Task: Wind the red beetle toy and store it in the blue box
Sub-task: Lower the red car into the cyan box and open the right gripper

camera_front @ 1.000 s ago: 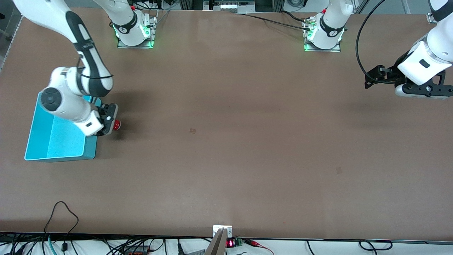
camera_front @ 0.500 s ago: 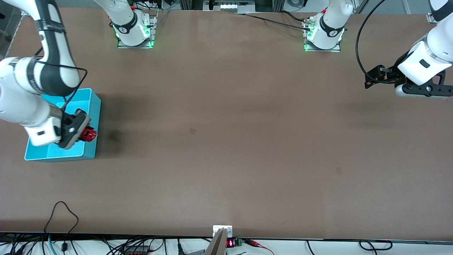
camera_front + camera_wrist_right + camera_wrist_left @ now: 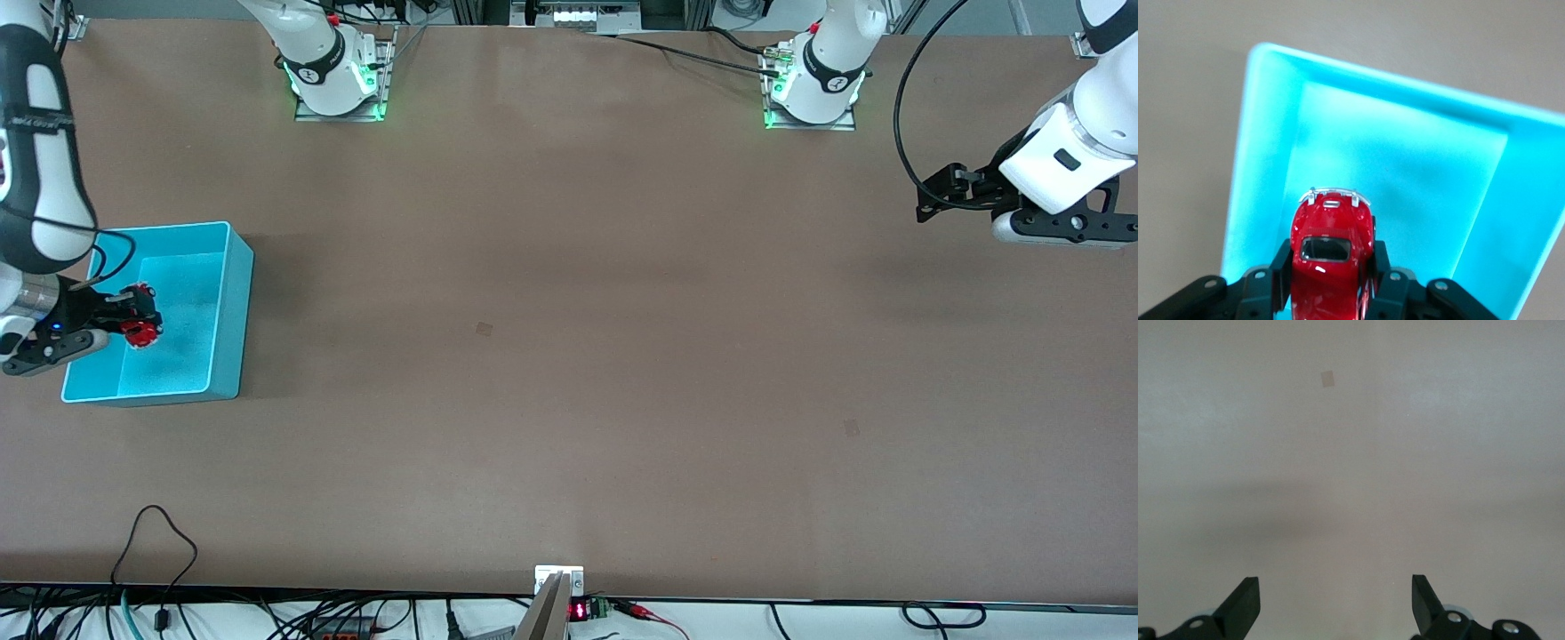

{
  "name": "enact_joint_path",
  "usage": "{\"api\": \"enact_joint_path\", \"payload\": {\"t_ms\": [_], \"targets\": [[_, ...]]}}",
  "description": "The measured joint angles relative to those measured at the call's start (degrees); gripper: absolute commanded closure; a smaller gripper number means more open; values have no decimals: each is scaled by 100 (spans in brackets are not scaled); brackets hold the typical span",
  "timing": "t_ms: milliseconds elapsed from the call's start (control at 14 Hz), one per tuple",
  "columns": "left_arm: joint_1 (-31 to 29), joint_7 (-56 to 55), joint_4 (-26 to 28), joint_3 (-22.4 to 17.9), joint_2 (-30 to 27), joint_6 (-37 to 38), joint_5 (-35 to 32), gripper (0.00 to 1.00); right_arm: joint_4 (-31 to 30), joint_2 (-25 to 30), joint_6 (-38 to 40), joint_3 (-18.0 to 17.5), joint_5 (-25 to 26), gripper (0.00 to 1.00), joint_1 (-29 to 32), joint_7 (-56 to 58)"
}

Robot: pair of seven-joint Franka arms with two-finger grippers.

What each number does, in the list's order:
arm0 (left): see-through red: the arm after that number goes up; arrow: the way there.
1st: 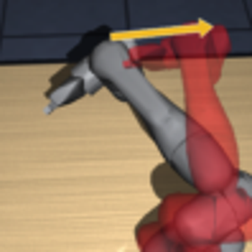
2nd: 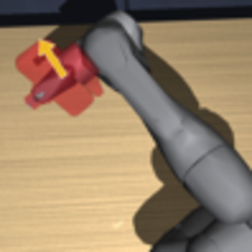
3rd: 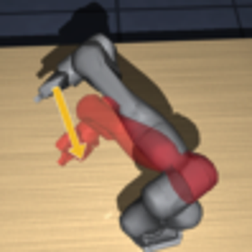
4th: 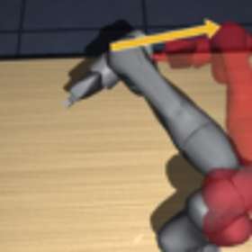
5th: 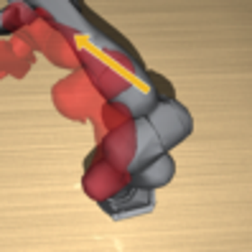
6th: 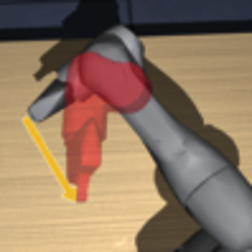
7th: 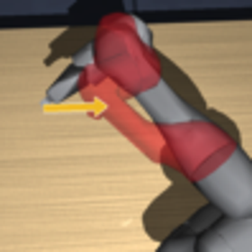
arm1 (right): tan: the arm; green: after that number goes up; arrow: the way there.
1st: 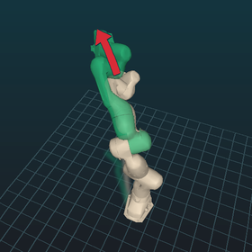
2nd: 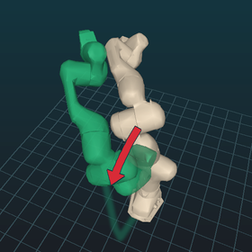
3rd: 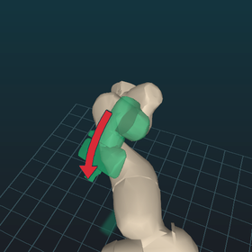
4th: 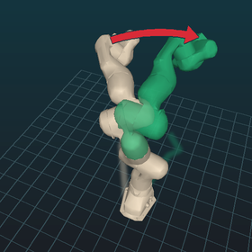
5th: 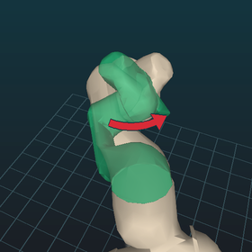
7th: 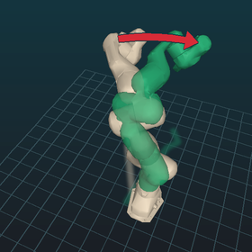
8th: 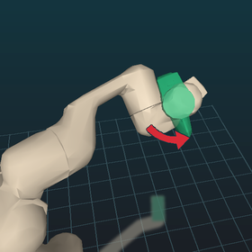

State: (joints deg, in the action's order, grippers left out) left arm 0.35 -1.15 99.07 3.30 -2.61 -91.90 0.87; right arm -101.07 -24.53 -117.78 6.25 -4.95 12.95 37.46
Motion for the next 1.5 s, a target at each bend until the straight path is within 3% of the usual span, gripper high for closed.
{"api": "enact_joint_path", "payload": {"t_ms": [571,714,857,929,1286,1500], "targets": [[1,0,-2,0,0,0,0,0,-1,-994,-186,-2,-47,96,332,-481],[1,0,-2,0,0,0,0,0,-2,-1144,-444,-7,-47,77,342,-483],[1,0,-2,0,0,0,0,0,-1,-1236,-627,-30,-47,22,338,-486],[1,0,-2,0,0,0,0,0,-1,-1244,-652,-32,-47,0,336,-486],[1,0,-2,1,0,0,0,0,7,-1263,-726,-75,-60,0,335,-519],[1,0,-2,1,0,0,0,0,198,-1088,-373,-133,-94,0,301,-840]]}}
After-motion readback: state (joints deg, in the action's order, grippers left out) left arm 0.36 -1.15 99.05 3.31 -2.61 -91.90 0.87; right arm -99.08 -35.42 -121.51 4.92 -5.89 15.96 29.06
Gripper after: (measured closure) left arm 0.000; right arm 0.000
